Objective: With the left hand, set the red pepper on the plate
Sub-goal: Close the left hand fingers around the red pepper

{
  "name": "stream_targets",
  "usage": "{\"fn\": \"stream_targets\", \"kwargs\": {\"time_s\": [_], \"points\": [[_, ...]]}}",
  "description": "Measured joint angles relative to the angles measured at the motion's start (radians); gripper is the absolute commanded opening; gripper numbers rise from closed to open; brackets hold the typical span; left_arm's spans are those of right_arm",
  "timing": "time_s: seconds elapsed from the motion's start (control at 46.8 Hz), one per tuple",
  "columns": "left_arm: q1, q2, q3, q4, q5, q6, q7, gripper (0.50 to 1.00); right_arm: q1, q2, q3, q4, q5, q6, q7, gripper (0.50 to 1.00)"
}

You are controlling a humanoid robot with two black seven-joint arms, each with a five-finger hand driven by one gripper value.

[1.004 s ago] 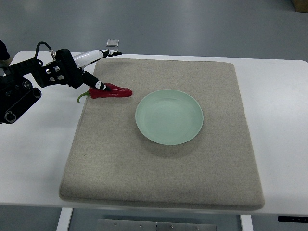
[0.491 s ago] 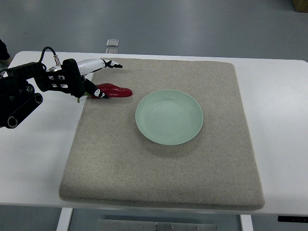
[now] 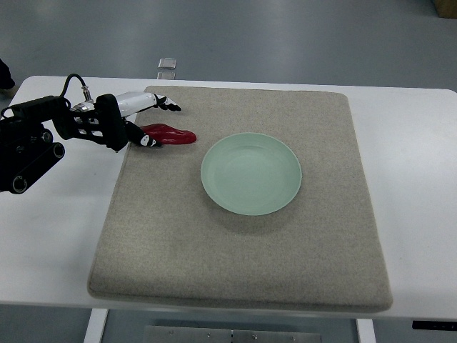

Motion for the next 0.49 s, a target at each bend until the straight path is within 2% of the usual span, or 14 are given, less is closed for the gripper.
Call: {"fn": "stream_targets", "kwargs": {"time_s": [0.171,0.491], "points": [[-0.005,0.005,0.000,0.001,0.009,0.000,0.000,0.791,0.000,0.000,0.000,0.000,0.000,0.000,0.000,0.928],[-0.003,0.009,0.000,0.001,0.047,0.000,-0.001,0.780,0.000,0.000,0.000,0.000,0.000,0.000,0.000,0.928]]}}
